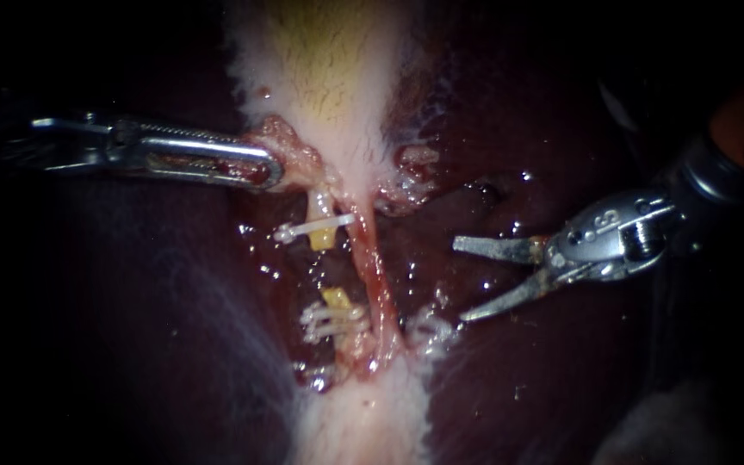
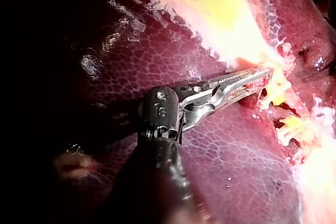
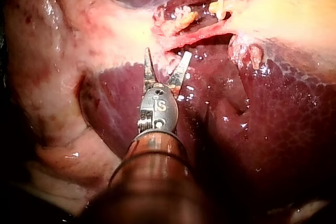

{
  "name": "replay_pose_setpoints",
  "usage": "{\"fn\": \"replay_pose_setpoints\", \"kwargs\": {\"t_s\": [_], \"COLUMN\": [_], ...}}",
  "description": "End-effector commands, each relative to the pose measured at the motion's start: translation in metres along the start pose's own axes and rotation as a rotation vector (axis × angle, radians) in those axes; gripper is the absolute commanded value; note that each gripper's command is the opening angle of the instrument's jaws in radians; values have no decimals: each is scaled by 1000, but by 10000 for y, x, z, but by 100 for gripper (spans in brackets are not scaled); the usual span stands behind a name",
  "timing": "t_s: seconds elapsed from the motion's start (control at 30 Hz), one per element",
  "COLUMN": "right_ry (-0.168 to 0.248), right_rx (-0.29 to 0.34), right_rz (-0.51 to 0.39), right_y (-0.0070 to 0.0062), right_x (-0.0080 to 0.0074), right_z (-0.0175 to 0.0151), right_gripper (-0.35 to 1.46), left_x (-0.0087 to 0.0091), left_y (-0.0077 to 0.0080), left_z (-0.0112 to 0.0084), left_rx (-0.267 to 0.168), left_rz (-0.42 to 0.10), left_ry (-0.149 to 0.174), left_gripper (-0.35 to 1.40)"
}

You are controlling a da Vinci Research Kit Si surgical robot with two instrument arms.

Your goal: Go back from the cut left tube

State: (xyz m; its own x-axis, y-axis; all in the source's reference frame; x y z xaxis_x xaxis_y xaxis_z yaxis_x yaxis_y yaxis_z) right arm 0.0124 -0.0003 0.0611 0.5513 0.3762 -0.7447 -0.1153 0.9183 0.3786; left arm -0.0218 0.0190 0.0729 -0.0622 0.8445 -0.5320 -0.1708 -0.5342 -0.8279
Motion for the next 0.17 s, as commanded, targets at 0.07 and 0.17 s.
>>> {"fn": "replay_pose_setpoints", "kwargs": {"t_s": [0.07, 0.17], "right_ry": [0, 0], "right_rx": [0, 0], "right_rz": [0, 0], "right_y": [0, 0], "right_x": [0, 0], "right_z": [0, 0], "right_gripper": [145, 145], "left_x": [0, 0], "left_y": [0, 0], "left_z": [0, -1], "left_rx": [0, 0], "left_rz": [0, 0], "left_ry": [0, 0], "left_gripper": [-35, -35]}}
